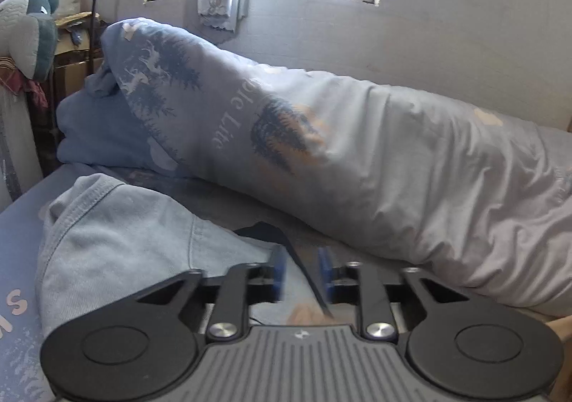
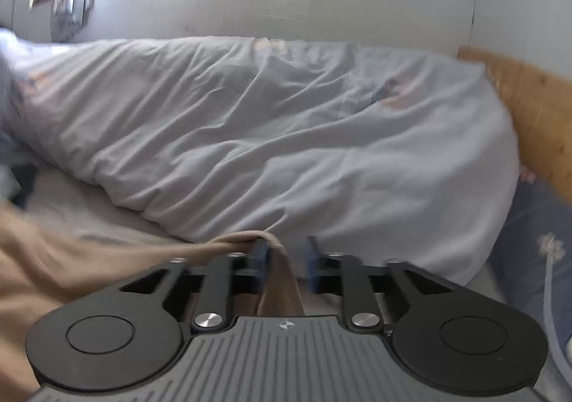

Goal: Fold clothes
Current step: 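Lay the tan shirt flat on the sheet and open both tools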

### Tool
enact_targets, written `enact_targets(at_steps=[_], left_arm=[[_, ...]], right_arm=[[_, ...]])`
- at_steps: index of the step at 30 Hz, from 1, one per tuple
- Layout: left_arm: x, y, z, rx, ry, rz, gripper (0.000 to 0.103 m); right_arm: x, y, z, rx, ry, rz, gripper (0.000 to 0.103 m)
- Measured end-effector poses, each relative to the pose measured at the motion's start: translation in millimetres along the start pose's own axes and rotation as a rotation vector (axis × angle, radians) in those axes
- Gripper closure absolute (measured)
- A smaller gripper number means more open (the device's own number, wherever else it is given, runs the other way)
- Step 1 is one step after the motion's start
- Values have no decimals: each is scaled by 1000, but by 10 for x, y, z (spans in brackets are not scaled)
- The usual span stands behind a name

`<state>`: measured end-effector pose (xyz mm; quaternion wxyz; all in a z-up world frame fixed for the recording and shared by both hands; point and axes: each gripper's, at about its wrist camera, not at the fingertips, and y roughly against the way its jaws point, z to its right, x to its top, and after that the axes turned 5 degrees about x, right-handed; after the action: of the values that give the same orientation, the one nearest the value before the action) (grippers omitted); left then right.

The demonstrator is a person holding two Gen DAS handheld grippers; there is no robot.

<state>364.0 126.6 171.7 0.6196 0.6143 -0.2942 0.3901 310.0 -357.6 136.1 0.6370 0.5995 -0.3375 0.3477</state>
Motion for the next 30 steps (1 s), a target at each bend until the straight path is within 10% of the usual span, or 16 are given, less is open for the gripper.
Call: enact_targets(at_steps=[6, 11, 18, 30], left_arm=[[-24, 408, -57, -79, 26, 71, 42], [-21, 869, -175, -129, 62, 80, 41], [-55, 1552, -311, -197, 91, 81, 41], [-212, 3456, -634, -265, 64, 218, 38]], right_arm=[[-20, 282, 146, 60, -56, 1, 59], [112, 445, 344, 122, -137, -97, 40], [204, 781, 325, 138, -154, -153, 40], [27, 3168, 324, 337, -258, 83, 40]])
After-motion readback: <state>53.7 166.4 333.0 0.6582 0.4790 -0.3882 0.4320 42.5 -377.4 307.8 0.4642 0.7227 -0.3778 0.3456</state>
